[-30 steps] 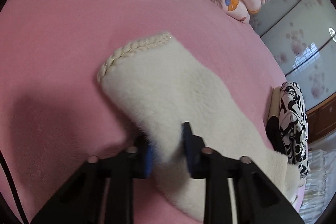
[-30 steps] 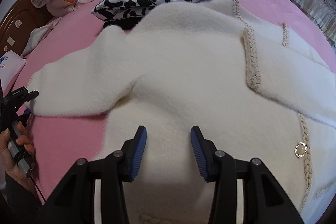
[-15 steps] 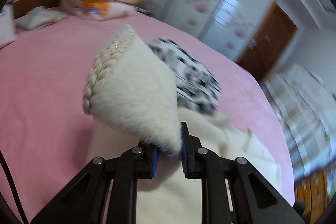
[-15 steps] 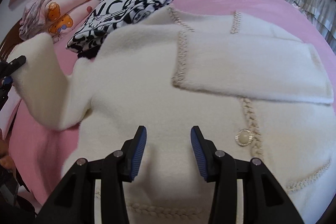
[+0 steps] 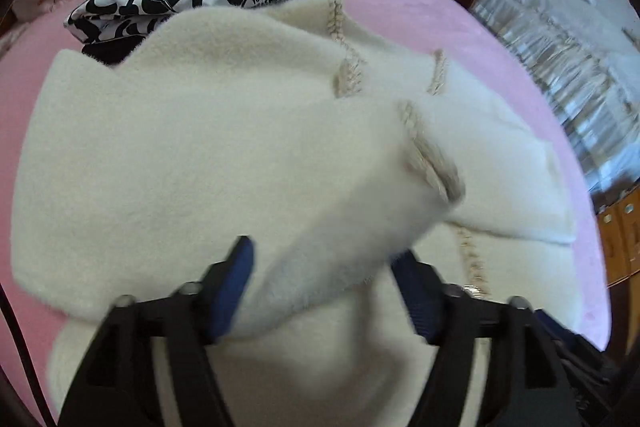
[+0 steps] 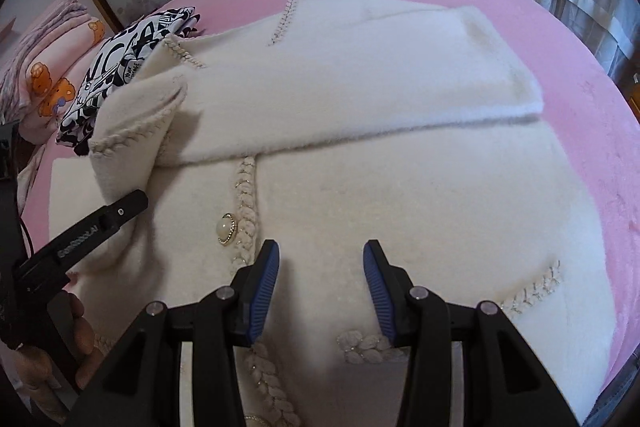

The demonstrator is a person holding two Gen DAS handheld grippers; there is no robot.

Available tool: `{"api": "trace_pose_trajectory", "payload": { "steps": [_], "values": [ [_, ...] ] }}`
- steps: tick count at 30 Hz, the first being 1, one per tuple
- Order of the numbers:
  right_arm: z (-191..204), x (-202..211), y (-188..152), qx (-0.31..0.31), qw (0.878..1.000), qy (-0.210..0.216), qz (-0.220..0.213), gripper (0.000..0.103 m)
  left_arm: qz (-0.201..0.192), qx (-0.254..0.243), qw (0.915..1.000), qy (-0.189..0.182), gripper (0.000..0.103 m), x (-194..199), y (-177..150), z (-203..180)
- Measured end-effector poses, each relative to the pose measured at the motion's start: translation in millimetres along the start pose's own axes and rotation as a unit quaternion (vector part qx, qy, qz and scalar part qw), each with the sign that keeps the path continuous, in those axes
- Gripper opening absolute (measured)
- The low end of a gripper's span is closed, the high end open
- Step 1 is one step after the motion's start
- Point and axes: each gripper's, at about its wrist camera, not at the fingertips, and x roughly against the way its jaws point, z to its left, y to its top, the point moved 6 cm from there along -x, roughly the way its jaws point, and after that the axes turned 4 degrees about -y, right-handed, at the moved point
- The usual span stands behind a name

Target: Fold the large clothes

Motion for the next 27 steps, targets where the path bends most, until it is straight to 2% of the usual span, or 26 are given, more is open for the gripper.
{"api": "trace_pose_trajectory", "payload": {
  "steps": [2,6,7,8,11,16,22,23,24,25,26,27],
  "values": [
    [3,0,1,0.005,1.000,0.006,-0.001,0.044,-0.007,-0.004,0.9999,-0.009,0.075,15,-5,-2],
    [22,2,7,0.013,0.999,0.045,0.002,0.045,-0.029,-0.007,0.9995,-0.005,0.076,50,-3,3],
    [29,3,10,0.016,0.998,0.059,0.004,0.049,-0.035,-0.006,0.9994,-0.002,0.076,57,-3,6],
    [35,4,12,0.019,0.997,0.070,0.006,0.057,-0.041,-0.004,0.9992,0.004,0.076,67,-6,12],
    [56,6,22,0.035,0.995,0.097,0.006,0.069,-0.057,0.008,0.9979,0.031,0.076,90,-15,37],
    [80,-10,40,0.043,0.991,0.124,0.022,0.069,-0.057,0.045,0.9957,0.058,0.076,106,-31,83],
    [110,-47,56,0.041,0.985,0.153,0.071,0.069,-0.050,0.086,0.9921,0.077,0.076,101,-37,118],
    [117,-55,57,0.047,0.984,0.154,0.080,0.066,-0.051,0.092,0.9915,0.077,0.076,101,-37,122],
    [124,-61,57,0.056,0.983,0.153,0.091,0.057,-0.052,0.096,0.9911,0.076,0.076,101,-36,124],
    [133,-64,56,0.073,0.981,0.150,0.101,0.028,-0.054,0.098,0.9907,0.076,0.076,101,-36,125],
    [140,-65,55,0.093,0.980,0.141,0.107,0.017,-0.058,0.101,0.9903,0.076,0.076,103,-35,126],
    [149,-60,58,0.118,0.979,0.135,0.098,0.017,-0.062,0.102,0.9900,0.076,0.076,104,-34,126]
  ]
}}
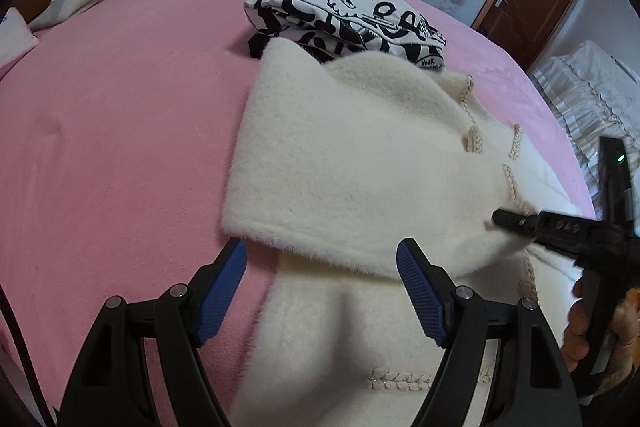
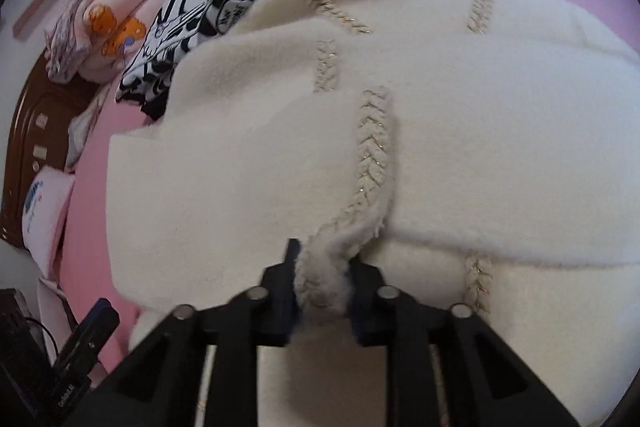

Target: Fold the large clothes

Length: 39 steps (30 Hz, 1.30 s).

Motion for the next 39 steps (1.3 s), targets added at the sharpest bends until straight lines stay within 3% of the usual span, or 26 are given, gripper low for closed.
{"api": "trace_pose_trajectory", "payload": {
  "steps": [3,6,9,11,13,16,17,19,22,24,26,28,35,36,37,38,39],
  "values": [
    [24,45,23,0.054,0.996,0.004,-0.075,0.016,-0.010,0.001,0.9999,-0.005,0.076,4,3,-3],
    [26,104,45,0.060,0.985,0.014,-0.159,0.016,-0.015,0.000,0.9998,-0.012,0.076,6,5,-7],
    [-5,156,54,0.038,0.972,-0.016,-0.232,0.016,-0.019,-0.007,0.9996,-0.020,0.076,7,5,-13],
    [-37,171,48,0.018,0.966,-0.049,-0.253,0.016,-0.019,-0.015,0.9995,-0.021,0.076,5,4,-16],
    [-79,166,32,-0.010,0.968,-0.086,-0.237,0.020,-0.013,-0.024,0.9994,-0.023,0.076,-1,3,-20],
    [-138,123,-2,-0.052,0.977,-0.144,-0.149,0.034,0.006,-0.027,0.9990,-0.034,0.076,-14,3,-25],
    [-158,104,-18,-0.059,0.977,-0.172,-0.110,0.034,0.013,-0.029,0.9988,-0.038,0.076,-19,4,-26],
    [-180,82,-44,-0.065,0.978,-0.186,-0.066,0.034,0.022,-0.035,0.9984,-0.038,0.076,-29,10,-26],
    [-192,80,-58,-0.081,0.983,-0.157,-0.057,0.035,0.028,-0.042,0.9984,-0.026,0.076,-49,29,-22],
    [-194,87,-49,-0.086,0.985,-0.134,-0.071,0.045,0.039,-0.043,0.9980,-0.025,0.076,-66,47,-18],
    [-190,93,-32,-0.083,0.985,-0.117,-0.097,0.065,0.047,-0.041,0.9978,-0.021,0.076,-82,63,-13],
    [-186,93,-8,-0.072,0.985,-0.108,-0.116,0.071,0.056,-0.033,0.9977,-0.018,0.076,-99,80,-7],
    [-192,36,52,-0.056,0.991,-0.102,-0.071,0.071,0.096,-0.019,0.9944,-0.040,0.076,-147,103,-5],
    [-192,30,54,-0.052,0.991,-0.107,-0.065,0.070,0.093,-0.023,0.9944,-0.045,0.065,-149,104,-7],
    [-191,27,55,-0.042,0.990,-0.115,-0.068,0.059,0.087,-0.028,0.9938,-0.062,0.051,-149,106,-12],
    [-184,25,56,-0.021,0.990,-0.120,-0.073,0.030,0.087,-0.032,0.9929,-0.075,0.030,-149,107,-16],
    [-176,23,55,0.000,0.990,-0.119,-0.072,0.019,0.081,-0.038,0.9932,-0.074,0.021,-147,109,-20]
  ]
}}
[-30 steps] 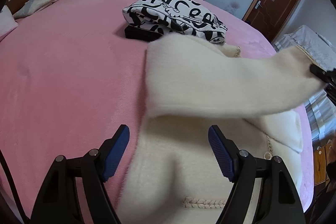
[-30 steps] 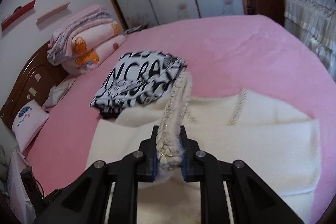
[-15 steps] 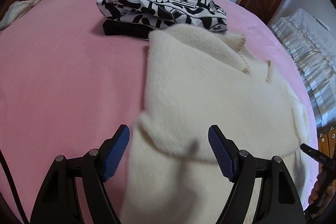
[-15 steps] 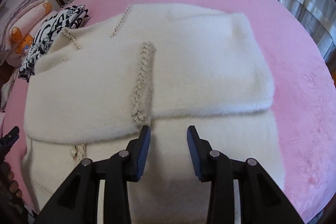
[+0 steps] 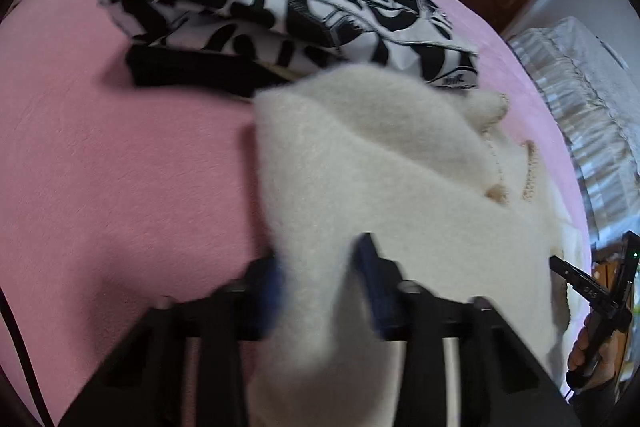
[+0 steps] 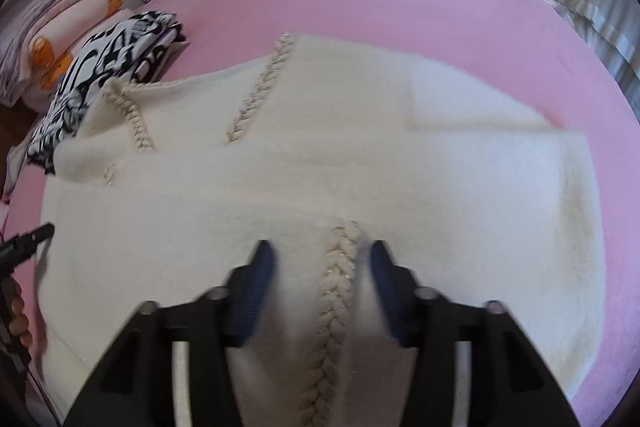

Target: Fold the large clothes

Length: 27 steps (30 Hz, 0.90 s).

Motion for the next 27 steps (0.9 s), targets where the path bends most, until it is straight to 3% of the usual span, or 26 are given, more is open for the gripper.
{"api": "trace_pose_trajectory", "payload": {
  "steps": [2,5,10,12,15,17,19,22,27],
  "values": [
    [9,5,0,0.018,1.000,-0.012,-0.011,0.016,-0.019,-0.013,0.9997,-0.002,0.013,6,3,-7],
    [16,26,12,0.027,0.998,-0.016,-0.059,0.016,-0.048,-0.030,0.9984,0.007,0.011,16,6,-15],
    [22,47,40,0.016,0.991,-0.005,-0.134,0.016,-0.078,-0.018,0.9968,0.010,0.011,17,12,-11],
    [22,26,43,0.017,0.993,-0.022,-0.115,0.017,-0.064,-0.016,0.9977,0.016,0.011,4,11,-5],
    [21,-20,30,0.030,0.997,-0.056,-0.044,0.027,-0.048,-0.006,0.9987,0.015,0.018,-1,7,4],
    [17,-11,28,0.012,0.997,-0.057,-0.051,0.039,-0.043,0.004,0.9989,0.018,0.025,7,7,5],
    [16,4,26,-0.001,0.997,-0.061,-0.053,0.045,-0.049,0.001,0.9979,0.043,0.030,20,7,3],
    [26,37,19,0.010,0.994,-0.059,-0.093,0.045,-0.076,-0.025,0.9951,0.057,0.035,49,1,-16],
    [75,62,-3,0.041,0.994,-0.011,-0.104,0.045,-0.093,-0.072,0.9929,0.017,0.039,70,-29,-79]
  ]
}}
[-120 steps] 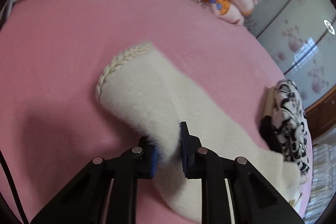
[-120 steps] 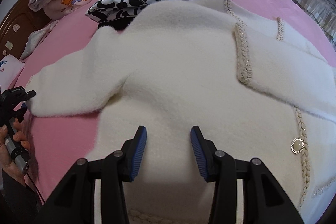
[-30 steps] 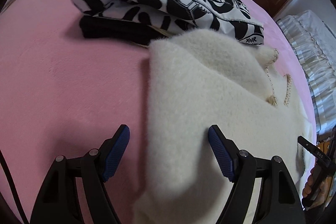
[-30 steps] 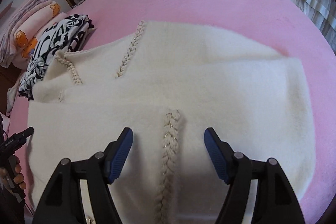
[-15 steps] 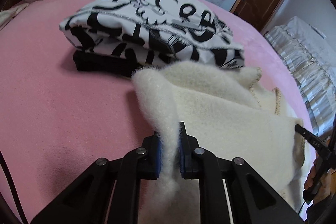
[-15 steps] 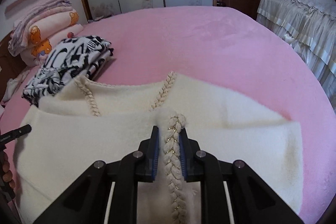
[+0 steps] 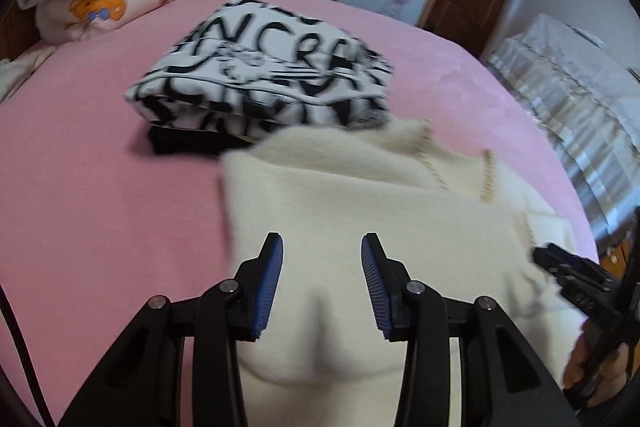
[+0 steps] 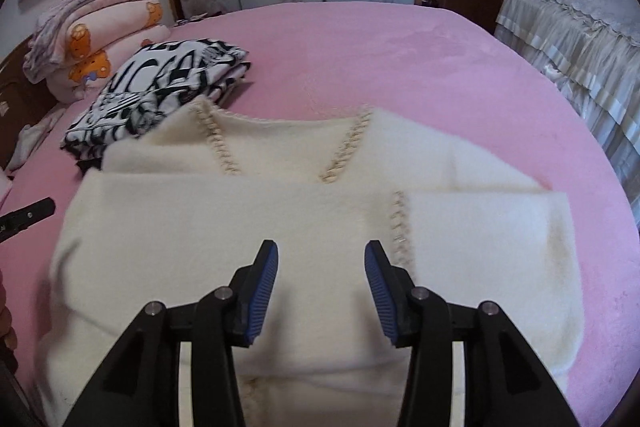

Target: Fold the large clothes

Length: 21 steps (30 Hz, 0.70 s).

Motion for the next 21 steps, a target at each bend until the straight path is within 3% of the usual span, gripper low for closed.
{"api": "trace_pose_trajectory", "payload": {
  "steps": [2,6,9,12,16,17,19,21],
  "values": [
    [30,3,-9,0.017,1.000,0.021,0.004,0.045,0.004,-0.010,0.9998,-0.015,0.040,1,-15,-20],
    [78,-1,-28,0.048,0.997,0.059,0.014,0.045,0.025,-0.027,0.9993,-0.003,0.040,-19,-43,-39],
    [87,-18,-43,0.064,0.996,0.042,0.041,0.045,0.061,-0.011,0.9980,0.013,0.040,-42,-62,-30],
    [68,-24,-48,0.057,0.997,0.026,0.044,0.045,0.066,0.001,0.9978,0.003,0.040,-45,-67,-17],
    [-2,-26,-48,0.028,0.995,-0.089,0.034,0.045,0.062,0.017,0.9979,0.005,0.040,-41,-64,0],
    [-21,-29,-50,0.006,0.995,-0.088,0.043,0.042,0.063,0.024,0.9977,-0.001,0.040,-40,-63,3],
    [-40,-27,-53,-0.024,0.998,-0.044,0.049,0.039,0.065,0.028,0.9975,-0.002,0.040,-39,-64,6],
    [-39,-23,-53,-0.003,0.997,-0.056,0.045,0.037,0.064,0.026,0.9976,0.003,0.040,-39,-64,6]
  ]
}}
